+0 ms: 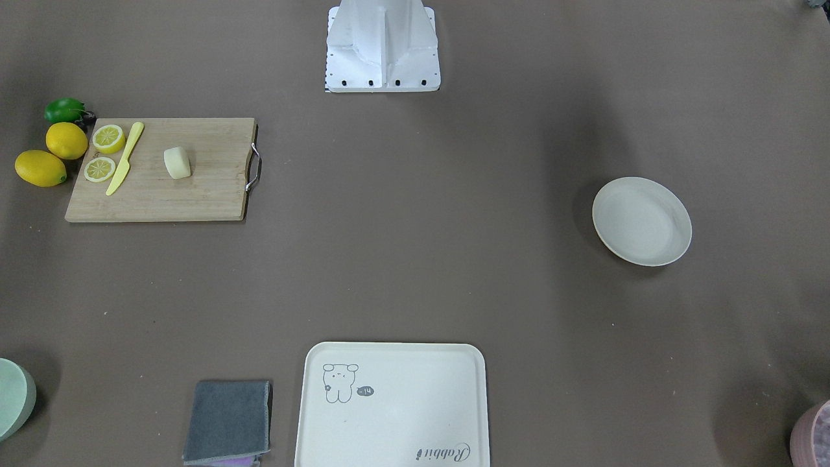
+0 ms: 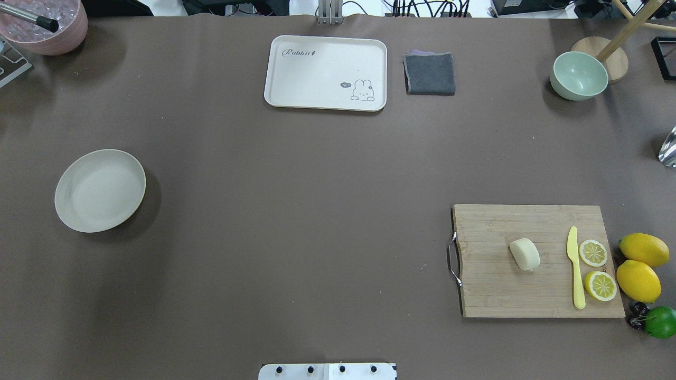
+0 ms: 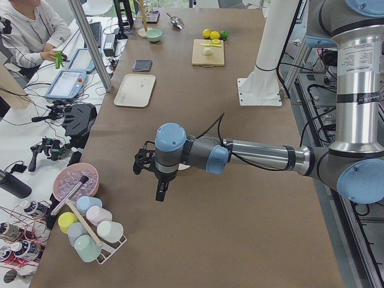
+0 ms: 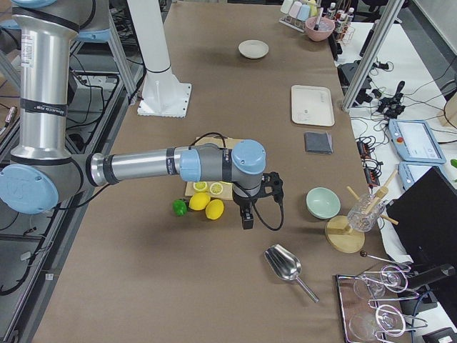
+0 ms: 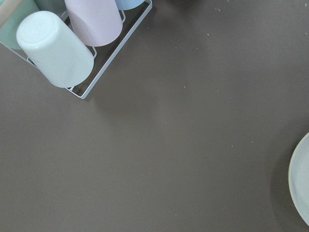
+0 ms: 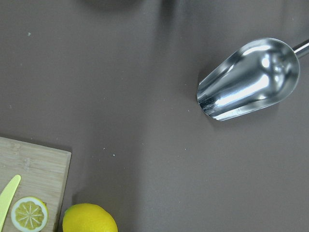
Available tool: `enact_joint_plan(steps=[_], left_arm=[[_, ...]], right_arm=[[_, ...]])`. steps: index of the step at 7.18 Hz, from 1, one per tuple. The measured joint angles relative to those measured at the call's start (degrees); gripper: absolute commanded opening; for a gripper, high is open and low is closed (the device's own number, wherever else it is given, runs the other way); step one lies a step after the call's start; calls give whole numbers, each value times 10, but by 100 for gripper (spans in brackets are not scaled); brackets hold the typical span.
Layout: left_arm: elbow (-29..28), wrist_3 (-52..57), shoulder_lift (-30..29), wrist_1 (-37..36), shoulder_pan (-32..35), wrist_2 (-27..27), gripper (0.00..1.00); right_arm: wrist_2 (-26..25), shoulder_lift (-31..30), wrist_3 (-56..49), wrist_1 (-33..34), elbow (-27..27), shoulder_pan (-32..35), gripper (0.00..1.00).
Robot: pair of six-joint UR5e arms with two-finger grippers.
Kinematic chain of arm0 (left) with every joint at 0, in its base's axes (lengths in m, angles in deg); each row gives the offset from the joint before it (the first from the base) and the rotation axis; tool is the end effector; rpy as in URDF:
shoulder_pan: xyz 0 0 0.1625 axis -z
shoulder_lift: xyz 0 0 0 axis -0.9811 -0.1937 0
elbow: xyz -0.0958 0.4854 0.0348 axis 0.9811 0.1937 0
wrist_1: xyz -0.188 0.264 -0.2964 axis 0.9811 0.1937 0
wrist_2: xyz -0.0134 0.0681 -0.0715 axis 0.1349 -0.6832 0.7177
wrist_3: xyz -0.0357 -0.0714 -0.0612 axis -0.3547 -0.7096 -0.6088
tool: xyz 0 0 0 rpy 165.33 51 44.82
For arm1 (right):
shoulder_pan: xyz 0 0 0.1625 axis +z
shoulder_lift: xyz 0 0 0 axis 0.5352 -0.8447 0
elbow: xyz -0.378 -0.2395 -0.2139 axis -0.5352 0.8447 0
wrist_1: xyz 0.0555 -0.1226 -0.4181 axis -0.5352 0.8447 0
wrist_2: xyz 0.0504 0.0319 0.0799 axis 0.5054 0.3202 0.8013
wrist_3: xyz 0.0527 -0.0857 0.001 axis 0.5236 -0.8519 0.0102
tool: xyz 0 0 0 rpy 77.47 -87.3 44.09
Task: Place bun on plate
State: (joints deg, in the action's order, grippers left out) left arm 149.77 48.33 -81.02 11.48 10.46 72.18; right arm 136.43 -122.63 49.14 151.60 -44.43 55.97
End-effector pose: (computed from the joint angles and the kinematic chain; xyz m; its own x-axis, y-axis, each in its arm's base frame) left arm -0.0584 -0.4906 0.6574 0.7257 0.1202 -0.6775 0.0498 0.9729 0.2260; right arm 0.0482 -0.4573 0.6519 0.6917 -0.1802 0.6994 0.1112 0.9834 0.1434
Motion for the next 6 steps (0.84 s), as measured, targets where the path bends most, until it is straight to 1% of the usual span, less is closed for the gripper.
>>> enact_joint_plan(steps=[3, 6], left_arm=[[-3, -1, -12, 31, -1, -5, 98], [-15, -4, -18, 115, 0, -7, 98]], right_arm=[[-1, 1, 1, -2, -13, 0, 100], [-4, 7, 6, -2, -41, 9, 100]])
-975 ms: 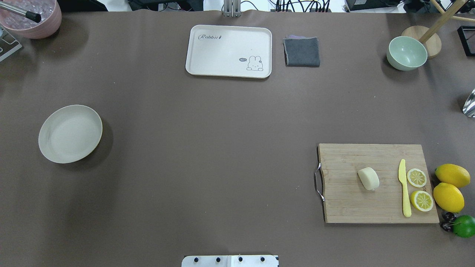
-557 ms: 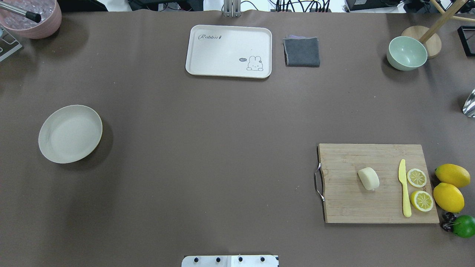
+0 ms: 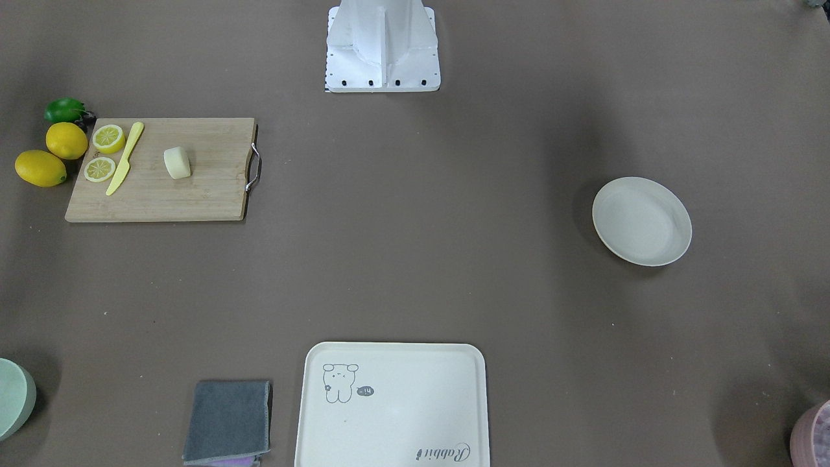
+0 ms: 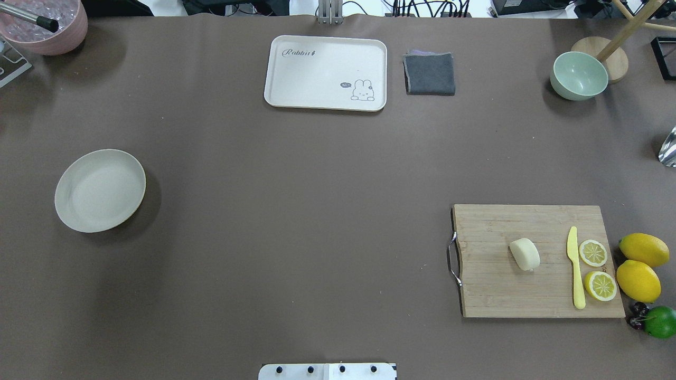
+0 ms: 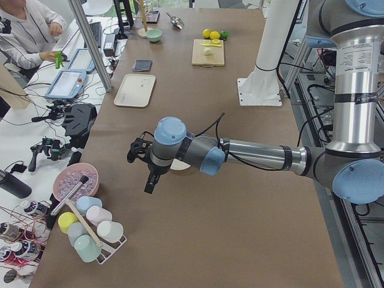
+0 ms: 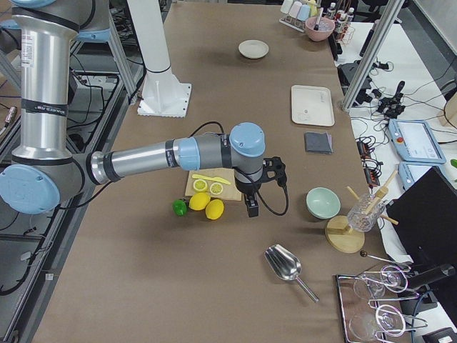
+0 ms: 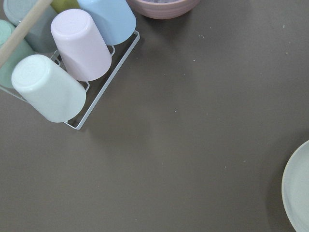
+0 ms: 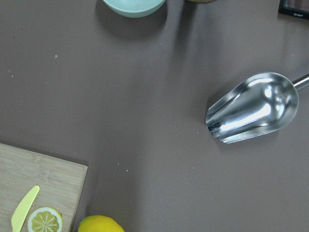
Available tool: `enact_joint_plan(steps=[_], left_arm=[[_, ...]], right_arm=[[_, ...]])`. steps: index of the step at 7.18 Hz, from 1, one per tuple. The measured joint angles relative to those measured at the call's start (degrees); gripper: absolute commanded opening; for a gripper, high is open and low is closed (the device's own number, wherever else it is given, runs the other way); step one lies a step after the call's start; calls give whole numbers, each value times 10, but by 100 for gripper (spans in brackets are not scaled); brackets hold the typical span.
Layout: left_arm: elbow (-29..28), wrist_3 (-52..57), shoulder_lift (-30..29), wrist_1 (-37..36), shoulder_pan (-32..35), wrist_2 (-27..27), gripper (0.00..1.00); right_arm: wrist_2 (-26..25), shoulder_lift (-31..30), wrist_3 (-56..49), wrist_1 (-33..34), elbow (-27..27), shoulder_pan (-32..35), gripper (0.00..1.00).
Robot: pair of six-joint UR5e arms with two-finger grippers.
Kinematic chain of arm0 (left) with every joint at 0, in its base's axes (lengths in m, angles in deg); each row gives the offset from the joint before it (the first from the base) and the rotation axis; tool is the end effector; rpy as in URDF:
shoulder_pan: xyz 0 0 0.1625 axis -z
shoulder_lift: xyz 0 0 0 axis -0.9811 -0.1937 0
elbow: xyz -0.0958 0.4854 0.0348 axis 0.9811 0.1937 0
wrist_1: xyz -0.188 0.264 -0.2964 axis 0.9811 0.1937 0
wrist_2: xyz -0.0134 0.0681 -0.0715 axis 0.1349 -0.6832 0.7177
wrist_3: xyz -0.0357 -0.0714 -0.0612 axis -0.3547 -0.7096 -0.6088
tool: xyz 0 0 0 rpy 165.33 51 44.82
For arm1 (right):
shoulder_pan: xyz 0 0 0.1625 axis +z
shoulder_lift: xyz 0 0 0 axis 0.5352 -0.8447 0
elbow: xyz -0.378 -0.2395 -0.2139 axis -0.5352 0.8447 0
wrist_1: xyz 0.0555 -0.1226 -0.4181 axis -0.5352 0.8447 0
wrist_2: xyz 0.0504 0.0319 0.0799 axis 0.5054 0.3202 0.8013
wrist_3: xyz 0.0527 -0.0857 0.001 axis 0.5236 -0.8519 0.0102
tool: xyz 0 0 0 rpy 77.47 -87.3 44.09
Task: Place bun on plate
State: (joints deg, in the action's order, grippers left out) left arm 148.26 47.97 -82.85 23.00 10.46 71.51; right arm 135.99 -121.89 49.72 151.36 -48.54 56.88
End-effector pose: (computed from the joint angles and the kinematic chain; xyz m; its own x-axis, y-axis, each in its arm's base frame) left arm -0.0590 -0.5127 0.6321 0.7316 0.2472 -0.6353 0.0559 0.9071 0.4173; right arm 0.0560 -0.4611 0.6091 0.7000 -0.2201 0.6794 0.0889 0.9708 0.2229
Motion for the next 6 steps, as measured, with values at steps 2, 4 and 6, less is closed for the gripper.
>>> enact_joint_plan(steps=[2, 4, 6], left_arm=[[-8, -3, -10, 32, -1, -2, 98], [-21, -3, -15, 38, -1, 12, 98], [-24, 1, -13, 43, -3, 30, 98]], right_arm=[[1, 13, 2, -1, -6, 25, 100], [1, 13, 0, -3, -7, 36, 100], [2, 15, 0, -4, -6, 35, 100]])
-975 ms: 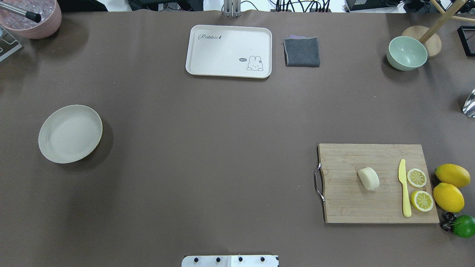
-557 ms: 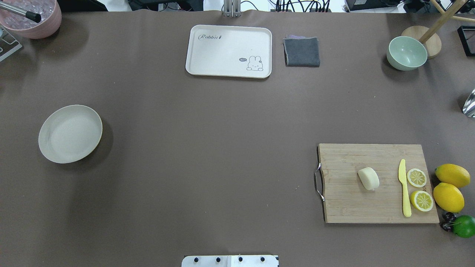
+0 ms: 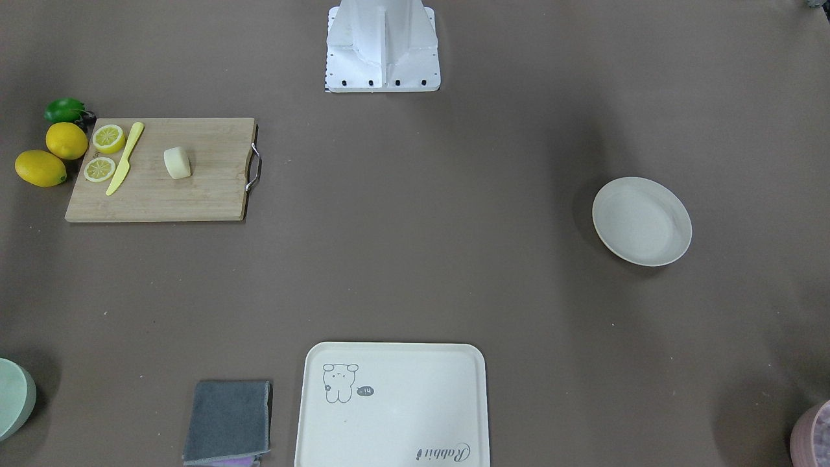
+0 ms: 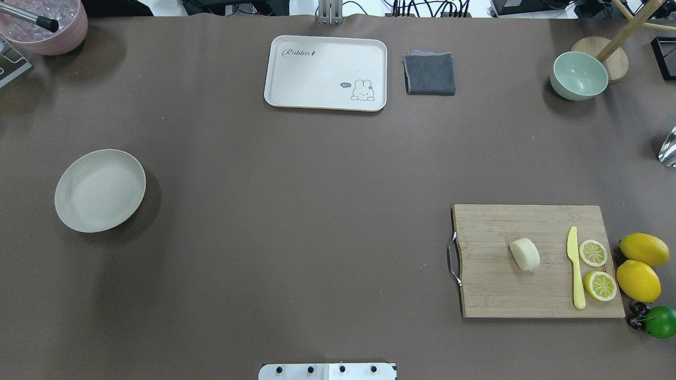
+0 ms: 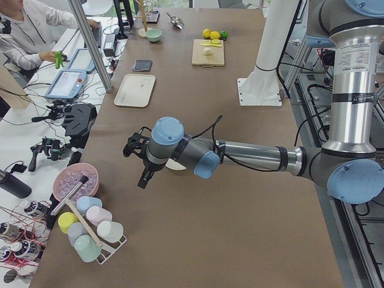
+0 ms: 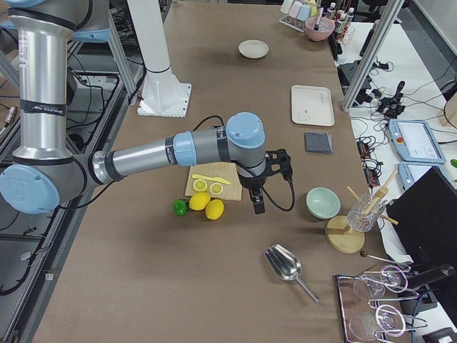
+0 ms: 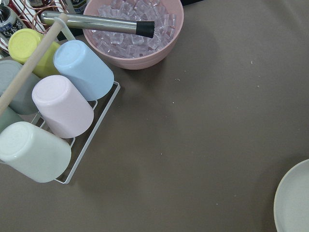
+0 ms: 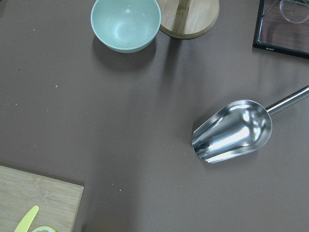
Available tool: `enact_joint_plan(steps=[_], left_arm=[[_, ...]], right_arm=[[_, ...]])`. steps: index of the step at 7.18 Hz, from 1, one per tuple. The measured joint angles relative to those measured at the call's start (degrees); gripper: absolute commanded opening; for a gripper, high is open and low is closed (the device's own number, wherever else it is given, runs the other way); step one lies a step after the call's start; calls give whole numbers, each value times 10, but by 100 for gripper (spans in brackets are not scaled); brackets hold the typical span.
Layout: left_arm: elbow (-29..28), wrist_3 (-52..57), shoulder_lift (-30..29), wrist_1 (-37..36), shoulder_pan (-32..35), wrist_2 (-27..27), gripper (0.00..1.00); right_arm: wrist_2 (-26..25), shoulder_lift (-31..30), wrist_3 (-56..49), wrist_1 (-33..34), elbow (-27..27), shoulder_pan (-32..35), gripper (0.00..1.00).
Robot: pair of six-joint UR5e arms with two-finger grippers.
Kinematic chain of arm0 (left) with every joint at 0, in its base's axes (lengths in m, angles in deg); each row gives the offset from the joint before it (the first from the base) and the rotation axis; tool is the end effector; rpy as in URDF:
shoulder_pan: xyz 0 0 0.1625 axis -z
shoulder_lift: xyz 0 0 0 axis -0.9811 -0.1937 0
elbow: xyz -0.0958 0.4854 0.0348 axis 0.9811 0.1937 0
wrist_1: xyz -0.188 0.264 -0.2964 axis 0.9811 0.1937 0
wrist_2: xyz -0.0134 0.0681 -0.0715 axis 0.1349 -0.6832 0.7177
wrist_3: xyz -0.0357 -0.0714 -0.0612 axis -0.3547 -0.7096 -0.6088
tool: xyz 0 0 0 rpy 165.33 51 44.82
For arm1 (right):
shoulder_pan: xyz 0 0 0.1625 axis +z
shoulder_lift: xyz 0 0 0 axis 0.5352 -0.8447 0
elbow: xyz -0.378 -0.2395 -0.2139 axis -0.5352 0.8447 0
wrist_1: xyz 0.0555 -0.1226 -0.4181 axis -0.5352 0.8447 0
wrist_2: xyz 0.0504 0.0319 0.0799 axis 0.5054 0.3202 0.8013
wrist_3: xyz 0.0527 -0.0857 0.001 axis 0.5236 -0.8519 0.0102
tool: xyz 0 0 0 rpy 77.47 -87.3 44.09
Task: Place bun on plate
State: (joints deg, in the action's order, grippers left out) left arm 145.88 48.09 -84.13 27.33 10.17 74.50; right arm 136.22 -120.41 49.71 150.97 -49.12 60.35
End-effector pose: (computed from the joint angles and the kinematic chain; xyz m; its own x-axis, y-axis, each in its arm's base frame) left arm -0.0524 -0.5237 0.6305 0.6934 0.3071 -0.6518 0.0470 0.8835 0.4661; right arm 0.0840 -0.4679 0.5908 0.7106 -0.2070 0.6725 0.0303 0.9639 0.2646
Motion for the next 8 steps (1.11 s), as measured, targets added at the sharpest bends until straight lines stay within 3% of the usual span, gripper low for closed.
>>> enact_joint_plan(steps=[3, 8], left_arm=[[-5, -23, -1, -3, -28, 10, 98], [-25, -203, 0, 27, -167, 11, 98]], right_arm=[[0, 2, 77, -10, -3, -47, 100], [-37, -33, 412, -222, -4, -208, 100]])
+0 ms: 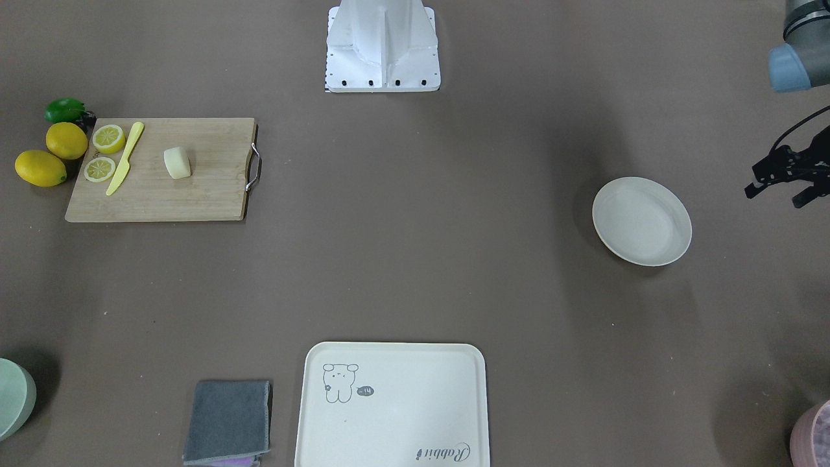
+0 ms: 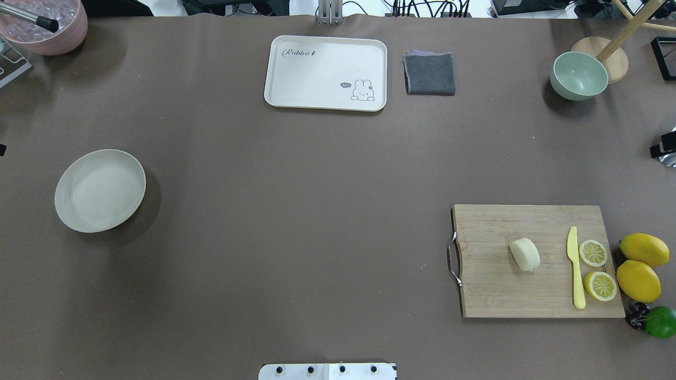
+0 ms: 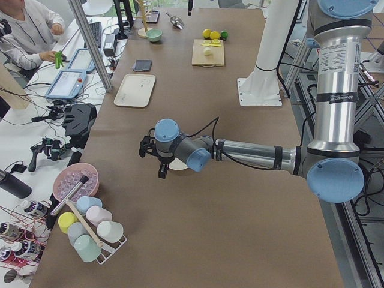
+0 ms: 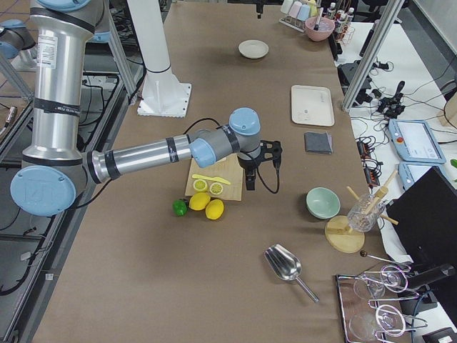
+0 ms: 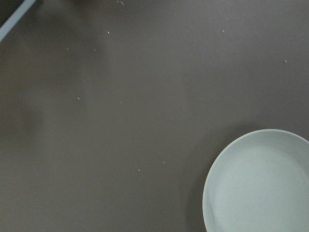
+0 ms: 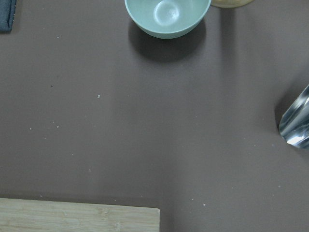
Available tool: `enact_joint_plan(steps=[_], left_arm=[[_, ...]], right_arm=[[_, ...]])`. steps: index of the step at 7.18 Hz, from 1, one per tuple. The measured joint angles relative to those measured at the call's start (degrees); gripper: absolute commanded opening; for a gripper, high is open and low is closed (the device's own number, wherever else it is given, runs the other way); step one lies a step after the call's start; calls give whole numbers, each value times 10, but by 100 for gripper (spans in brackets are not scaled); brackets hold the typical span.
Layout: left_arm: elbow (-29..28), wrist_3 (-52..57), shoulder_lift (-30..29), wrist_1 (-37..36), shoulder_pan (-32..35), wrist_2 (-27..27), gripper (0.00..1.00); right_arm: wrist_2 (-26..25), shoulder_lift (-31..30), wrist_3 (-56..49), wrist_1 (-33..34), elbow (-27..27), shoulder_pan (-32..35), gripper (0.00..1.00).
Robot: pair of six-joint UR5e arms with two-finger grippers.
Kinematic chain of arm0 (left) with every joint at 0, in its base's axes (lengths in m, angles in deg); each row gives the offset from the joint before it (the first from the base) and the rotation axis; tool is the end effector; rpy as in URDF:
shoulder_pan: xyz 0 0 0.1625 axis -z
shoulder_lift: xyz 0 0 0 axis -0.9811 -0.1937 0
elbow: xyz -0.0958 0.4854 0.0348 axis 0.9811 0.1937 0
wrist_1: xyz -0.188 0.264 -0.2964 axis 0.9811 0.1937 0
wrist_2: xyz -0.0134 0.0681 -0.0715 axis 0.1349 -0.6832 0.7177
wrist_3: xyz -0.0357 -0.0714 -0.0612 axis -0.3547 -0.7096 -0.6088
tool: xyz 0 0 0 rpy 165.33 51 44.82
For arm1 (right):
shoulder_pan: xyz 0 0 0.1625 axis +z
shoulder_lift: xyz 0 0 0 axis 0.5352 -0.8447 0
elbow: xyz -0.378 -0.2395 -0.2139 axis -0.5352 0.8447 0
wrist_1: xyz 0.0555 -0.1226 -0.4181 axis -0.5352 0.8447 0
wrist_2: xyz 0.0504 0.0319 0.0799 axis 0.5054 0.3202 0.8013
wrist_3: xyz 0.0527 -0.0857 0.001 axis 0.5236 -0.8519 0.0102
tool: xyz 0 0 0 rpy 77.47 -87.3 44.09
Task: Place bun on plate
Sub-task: 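Move the left gripper to the rim of the white plate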
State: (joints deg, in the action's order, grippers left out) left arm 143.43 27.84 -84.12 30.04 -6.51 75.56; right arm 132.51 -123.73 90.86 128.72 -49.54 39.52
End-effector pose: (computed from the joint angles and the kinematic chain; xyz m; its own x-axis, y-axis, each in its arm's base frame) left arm 0.1014 -0.5167 0.6468 0.5984 0.1705 -0.7829 -0.0023 0.9775 0.2111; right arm -0.0801 -0.4587 0.5722 0.6515 0.0184 0.7585 -0.1280 0.9880 0.0860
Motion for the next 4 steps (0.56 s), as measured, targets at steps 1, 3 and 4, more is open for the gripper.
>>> enact_joint_plan(steps=[1, 3, 4], left_arm=[[-32, -26, -2, 46, -19, -1, 98], [-109, -81, -19, 149, -51, -3, 91], [-125, -96, -25, 170, -63, -4, 81]], right_arm=[[-19, -6, 54, -38, 0, -35, 100], [-57, -8, 138, -91, 0, -95, 100], [-66, -9, 154, -104, 0, -110, 100]])
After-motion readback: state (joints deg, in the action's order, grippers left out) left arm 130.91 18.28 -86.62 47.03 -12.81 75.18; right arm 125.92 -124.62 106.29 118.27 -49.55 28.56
